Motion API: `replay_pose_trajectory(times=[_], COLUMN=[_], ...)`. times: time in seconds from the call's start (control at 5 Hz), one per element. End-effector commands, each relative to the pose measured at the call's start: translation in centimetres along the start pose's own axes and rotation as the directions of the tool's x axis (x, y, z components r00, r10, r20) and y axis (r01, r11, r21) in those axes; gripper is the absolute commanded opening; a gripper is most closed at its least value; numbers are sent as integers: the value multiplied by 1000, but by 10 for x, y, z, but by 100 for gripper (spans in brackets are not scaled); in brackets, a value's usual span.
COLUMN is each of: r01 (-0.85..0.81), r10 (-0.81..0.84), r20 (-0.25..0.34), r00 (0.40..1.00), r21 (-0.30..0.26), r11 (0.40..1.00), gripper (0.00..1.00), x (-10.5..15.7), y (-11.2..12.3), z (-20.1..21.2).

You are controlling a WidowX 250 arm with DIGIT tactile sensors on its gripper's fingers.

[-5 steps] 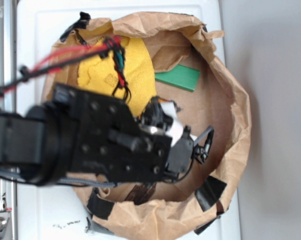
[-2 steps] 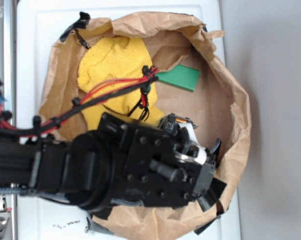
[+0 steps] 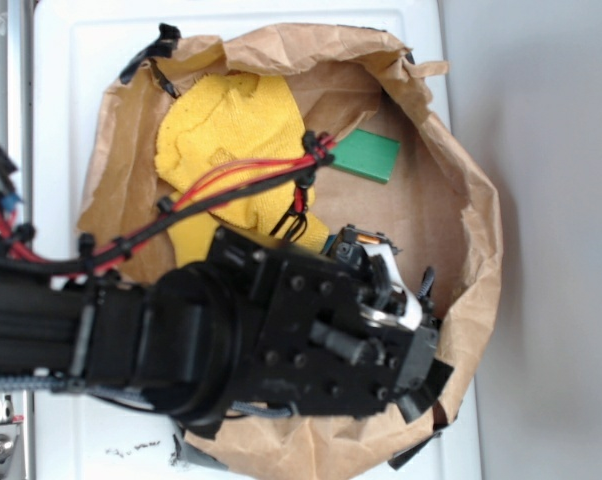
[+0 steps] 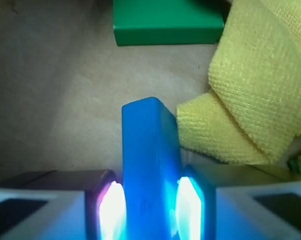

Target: Grab the blue block.

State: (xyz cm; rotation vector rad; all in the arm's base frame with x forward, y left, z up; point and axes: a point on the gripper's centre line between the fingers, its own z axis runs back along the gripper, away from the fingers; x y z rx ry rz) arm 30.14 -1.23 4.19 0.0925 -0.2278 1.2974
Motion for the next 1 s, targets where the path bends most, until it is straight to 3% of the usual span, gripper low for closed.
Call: replay_pose_trajectory(times=[0.0,0.2,0.4,0.6,0.8], r01=[208,420,521,551,569], r10=[-211,-423,-530,-569,-608], r20=[-12,-164,-197,-195,-136], r00=[977,891,825,799,783], r21=[-110,-52,-99,-141,-240], r11=[972,906,848,823,787], gripper=[0,0,0,0,0], x=[39,66,88,98,101], y=[-6,2,12,20,36], z=[67,87,107,124,138])
